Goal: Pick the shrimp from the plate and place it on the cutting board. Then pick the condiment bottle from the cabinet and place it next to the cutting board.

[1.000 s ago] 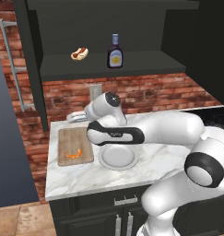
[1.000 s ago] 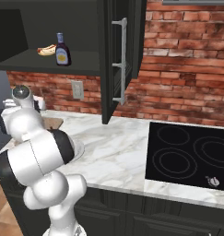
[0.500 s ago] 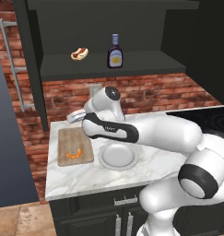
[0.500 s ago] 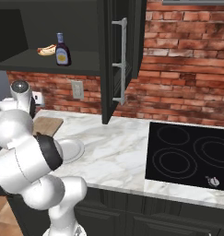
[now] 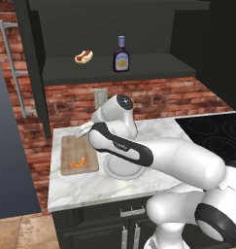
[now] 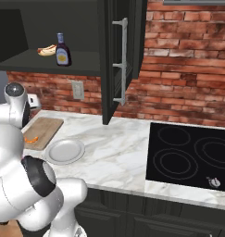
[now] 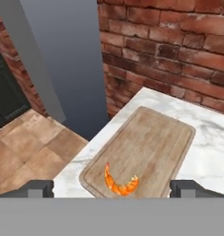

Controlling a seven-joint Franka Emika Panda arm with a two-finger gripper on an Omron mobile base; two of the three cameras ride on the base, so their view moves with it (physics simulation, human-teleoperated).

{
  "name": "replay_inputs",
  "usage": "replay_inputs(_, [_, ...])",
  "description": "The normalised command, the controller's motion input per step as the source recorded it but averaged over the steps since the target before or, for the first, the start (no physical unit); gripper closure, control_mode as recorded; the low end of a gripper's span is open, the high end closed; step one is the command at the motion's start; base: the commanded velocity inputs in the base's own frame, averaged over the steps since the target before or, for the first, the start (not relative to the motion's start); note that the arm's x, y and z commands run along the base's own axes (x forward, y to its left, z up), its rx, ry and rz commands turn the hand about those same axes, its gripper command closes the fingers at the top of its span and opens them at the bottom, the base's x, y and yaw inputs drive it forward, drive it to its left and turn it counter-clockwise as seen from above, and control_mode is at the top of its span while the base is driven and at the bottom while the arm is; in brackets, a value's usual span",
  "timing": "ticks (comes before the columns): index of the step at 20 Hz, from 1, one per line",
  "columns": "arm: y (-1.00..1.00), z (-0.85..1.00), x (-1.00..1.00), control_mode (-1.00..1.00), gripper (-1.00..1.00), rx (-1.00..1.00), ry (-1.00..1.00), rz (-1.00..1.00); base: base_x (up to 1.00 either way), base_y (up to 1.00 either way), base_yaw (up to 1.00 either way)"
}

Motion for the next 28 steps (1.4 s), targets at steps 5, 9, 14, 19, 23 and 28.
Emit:
replay_inputs(5, [-0.20, 0.18, -0.50, -1.00, -1.00, -0.04, -0.03, 0.09, 0.00, 0.00, 0.00])
replay_inputs(9, [-0.24, 0.19, -0.47, -1.00, -1.00, -0.04, -0.04, 0.10, 0.00, 0.00, 0.00])
replay_inputs(14, [-0.20, 0.15, -0.37, -1.00, -1.00, -0.01, -0.08, 0.16, 0.00, 0.00, 0.00])
replay_inputs(19, [-0.04, 0.05, -0.08, -1.00, -1.00, 0.00, -0.12, 0.24, 0.00, 0.00, 0.00])
replay_inputs(23, [0.00, 0.00, 0.00, -1.00, -1.00, 0.00, -0.14, 0.27, 0.00, 0.00, 0.00])
replay_inputs(28, [0.00, 0.00, 0.00, -1.00, -1.00, 0.00, -0.12, 0.30, 0.00, 0.00, 0.00])
